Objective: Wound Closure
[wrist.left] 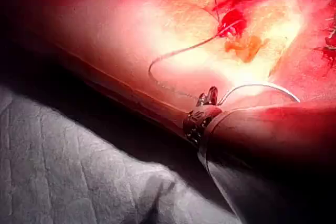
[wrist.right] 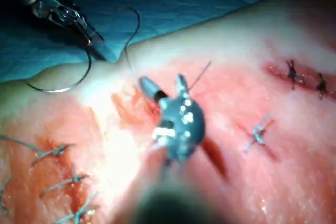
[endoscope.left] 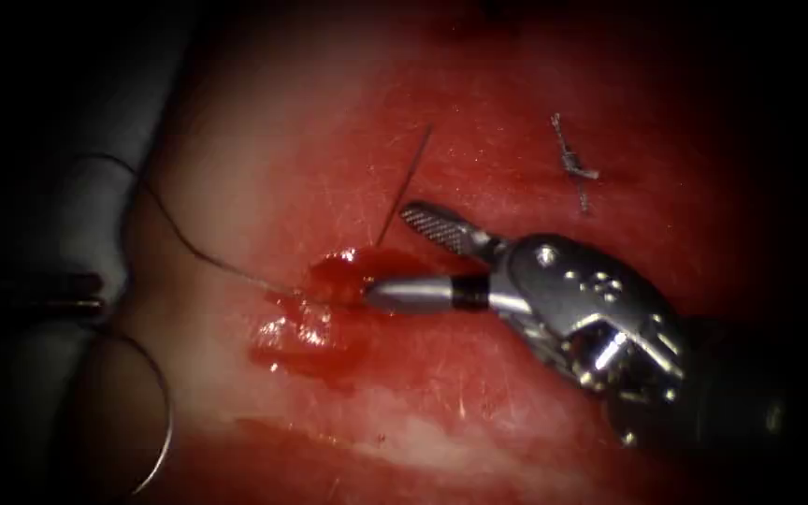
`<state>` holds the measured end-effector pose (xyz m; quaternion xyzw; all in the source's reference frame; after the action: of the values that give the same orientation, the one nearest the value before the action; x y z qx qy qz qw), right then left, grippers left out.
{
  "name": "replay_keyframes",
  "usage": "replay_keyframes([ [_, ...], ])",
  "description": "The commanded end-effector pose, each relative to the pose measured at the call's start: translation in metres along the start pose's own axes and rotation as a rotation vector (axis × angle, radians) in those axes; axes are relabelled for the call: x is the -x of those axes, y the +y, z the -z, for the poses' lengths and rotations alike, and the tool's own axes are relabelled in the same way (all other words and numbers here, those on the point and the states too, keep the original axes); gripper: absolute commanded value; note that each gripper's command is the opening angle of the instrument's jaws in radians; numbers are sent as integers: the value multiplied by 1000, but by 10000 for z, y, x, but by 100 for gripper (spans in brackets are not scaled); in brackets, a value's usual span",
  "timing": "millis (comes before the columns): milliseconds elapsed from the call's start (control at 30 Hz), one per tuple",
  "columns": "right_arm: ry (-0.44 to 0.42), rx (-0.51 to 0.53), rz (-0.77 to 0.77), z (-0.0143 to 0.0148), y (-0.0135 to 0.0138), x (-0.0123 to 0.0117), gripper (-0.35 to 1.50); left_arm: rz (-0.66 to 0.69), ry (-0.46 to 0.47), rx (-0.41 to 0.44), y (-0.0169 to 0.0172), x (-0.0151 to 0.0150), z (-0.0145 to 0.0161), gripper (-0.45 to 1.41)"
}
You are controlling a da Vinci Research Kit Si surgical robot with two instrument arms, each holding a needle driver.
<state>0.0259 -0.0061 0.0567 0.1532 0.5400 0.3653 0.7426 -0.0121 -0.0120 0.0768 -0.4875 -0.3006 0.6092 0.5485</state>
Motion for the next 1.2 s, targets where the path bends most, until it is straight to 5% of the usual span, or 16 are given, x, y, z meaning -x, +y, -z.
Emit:
replay_keyframes([
  [33, 0, -3, 1, -8, 0, 4, 91, 6, 14, -5, -3, 2, -7, -45],
  [433, -1, -5, -1, -6, -2, 2, 91, -70, 41, -18, 6, -4, 7, -45],
  [633, 17, -18, 22, 2, -7, -14, 106, -178, 30, -31, 41, -16, 17, -45],
  [700, 28, -26, 50, 5, -9, -19, 86, -239, 3, -42, 56, -18, 17, -45],
  [733, 34, -36, 100, 6, -11, -22, 49, -324, -17, -62, 77, -21, 13, -45],
  [767, 34, -42, 110, 6, -12, -23, -13, -350, -25, -69, 83, -22, 11, -45],
  [800, 34, -43, 127, 6, -13, -24, -35, -396, -47, -83, 94, -23, 7, -45],
  [1000, 35, -29, 227, 2, -7, -31, -35, -568, -149, -143, 144, -21, -14, -45],
  [1200, 29, -23, 271, -4, 7, -26, -35, -670, -218, -173, 160, -25, -44, -45],
])
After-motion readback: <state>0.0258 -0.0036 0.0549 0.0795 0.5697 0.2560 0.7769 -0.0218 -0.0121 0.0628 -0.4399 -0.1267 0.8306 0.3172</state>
